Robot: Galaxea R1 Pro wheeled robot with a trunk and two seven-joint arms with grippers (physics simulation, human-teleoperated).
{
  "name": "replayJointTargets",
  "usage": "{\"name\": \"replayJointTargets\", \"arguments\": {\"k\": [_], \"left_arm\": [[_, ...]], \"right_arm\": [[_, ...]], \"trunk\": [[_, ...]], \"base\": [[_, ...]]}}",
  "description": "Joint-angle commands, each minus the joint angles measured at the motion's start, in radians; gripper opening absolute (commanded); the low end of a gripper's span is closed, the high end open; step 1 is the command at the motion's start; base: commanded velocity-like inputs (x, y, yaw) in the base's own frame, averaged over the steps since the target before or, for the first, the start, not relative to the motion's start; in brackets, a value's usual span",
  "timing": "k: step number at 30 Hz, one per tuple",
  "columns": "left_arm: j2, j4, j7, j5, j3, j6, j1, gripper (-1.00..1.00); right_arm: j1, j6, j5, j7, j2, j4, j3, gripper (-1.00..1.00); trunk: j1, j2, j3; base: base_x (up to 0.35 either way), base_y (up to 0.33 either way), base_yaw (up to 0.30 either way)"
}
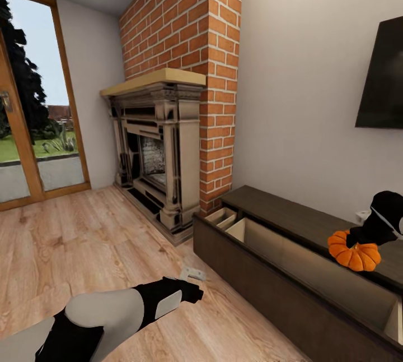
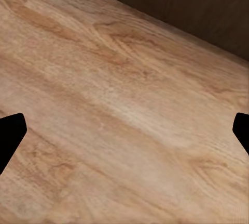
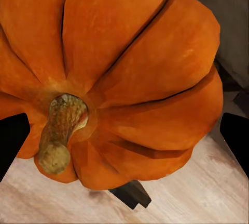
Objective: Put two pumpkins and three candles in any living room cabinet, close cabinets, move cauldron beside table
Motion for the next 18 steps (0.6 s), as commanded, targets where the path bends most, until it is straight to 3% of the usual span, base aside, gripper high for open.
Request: {"name": "replayJointTargets", "arguments": {"k": [1, 2, 5, 18], "left_arm": [[0.000, -0.002, 0.006, 0.004, -0.004, 0.001, -0.001, 1.00], [0.000, -0.002, 0.006, 0.004, -0.004, 0.001, -0.001, 1.00], [0.000, -0.002, 0.006, 0.004, -0.004, 0.001, -0.001, 1.00], [-0.001, -0.003, 0.008, 0.004, -0.004, 0.000, -0.001, 1.00]], "right_arm": [[-0.002, -0.006, -0.011, -0.010, 0.000, 0.002, -0.002, -1.00], [-0.002, -0.016, -0.049, -0.049, 0.001, 0.002, -0.002, -1.00], [0.000, -0.030, -0.068, -0.095, 0.005, 0.002, -0.002, -1.00], [0.002, -0.047, -0.078, -0.123, 0.007, 0.002, -0.002, -1.00]], "trunk": [[0.004, -0.008, -0.004], [0.008, -0.015, -0.008], [0.012, -0.022, -0.018], [0.018, -0.025, -0.069]], "base": [[0.000, 0.000, 0.000], [0.000, 0.000, 0.000], [0.000, 0.000, 0.000], [0.000, 0.000, 0.000]]}}
